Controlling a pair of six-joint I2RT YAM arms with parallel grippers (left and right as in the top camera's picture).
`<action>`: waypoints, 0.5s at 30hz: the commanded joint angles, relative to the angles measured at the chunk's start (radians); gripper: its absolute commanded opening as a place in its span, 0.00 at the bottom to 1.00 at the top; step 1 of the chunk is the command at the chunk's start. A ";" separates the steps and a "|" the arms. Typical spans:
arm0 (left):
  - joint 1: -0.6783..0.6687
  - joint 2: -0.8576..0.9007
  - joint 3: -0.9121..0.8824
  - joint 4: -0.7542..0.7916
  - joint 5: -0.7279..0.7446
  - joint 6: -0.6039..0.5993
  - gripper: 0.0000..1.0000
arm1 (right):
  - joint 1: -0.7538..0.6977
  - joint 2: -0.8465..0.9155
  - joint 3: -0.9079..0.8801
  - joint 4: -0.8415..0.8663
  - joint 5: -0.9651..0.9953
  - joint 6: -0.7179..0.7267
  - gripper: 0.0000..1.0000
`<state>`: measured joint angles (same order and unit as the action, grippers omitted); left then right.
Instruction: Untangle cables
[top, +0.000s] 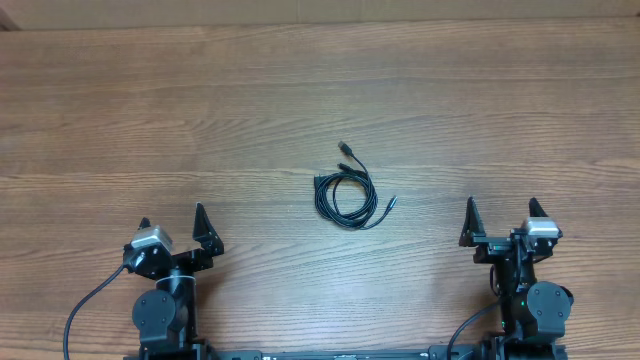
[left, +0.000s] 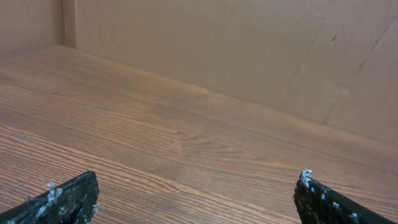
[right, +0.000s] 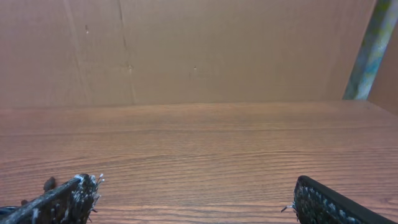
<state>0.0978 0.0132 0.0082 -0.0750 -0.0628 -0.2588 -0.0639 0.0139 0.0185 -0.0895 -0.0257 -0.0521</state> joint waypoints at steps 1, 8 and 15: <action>-0.005 -0.009 -0.003 0.001 0.009 0.016 0.99 | -0.004 -0.011 -0.011 0.006 0.002 0.005 1.00; -0.005 -0.009 -0.003 0.001 0.009 0.016 1.00 | -0.004 -0.011 -0.011 0.006 0.002 0.005 1.00; -0.005 -0.009 -0.003 0.001 0.009 0.016 1.00 | -0.004 -0.011 -0.011 0.006 0.002 0.006 1.00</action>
<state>0.0978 0.0132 0.0082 -0.0750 -0.0628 -0.2588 -0.0639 0.0139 0.0185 -0.0895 -0.0254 -0.0521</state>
